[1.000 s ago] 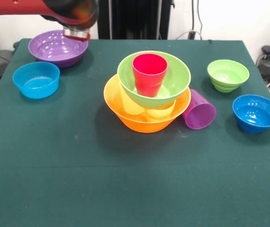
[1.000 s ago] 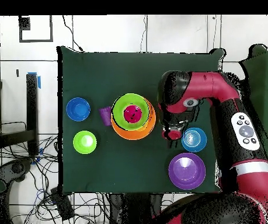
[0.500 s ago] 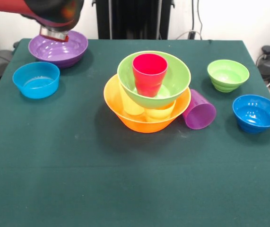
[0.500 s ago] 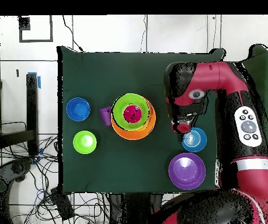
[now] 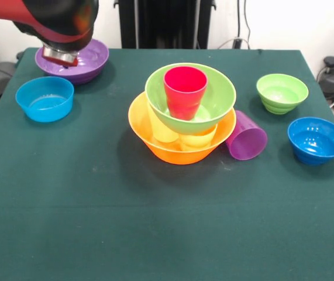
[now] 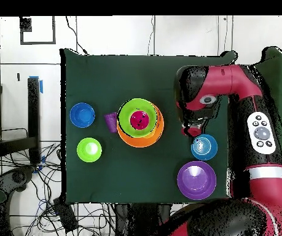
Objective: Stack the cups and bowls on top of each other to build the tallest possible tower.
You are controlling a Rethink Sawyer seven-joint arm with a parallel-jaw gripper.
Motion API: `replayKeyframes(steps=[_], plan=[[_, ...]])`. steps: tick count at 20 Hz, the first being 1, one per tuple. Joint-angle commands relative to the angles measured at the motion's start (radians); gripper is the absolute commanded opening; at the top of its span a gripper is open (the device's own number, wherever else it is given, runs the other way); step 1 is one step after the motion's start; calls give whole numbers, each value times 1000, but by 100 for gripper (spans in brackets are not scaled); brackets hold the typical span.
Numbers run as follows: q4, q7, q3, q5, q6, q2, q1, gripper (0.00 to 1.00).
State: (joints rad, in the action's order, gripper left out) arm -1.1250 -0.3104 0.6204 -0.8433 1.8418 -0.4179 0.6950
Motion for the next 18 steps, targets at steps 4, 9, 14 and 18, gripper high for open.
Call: replayKeyframes(steps=[4,9,14,18], plan=[[-135,118,30,25,-226,13,17,100],[-144,157,31,52,-242,39,33,100],[-164,178,30,64,-256,64,52,100],[-184,209,29,55,-253,75,63,100]])
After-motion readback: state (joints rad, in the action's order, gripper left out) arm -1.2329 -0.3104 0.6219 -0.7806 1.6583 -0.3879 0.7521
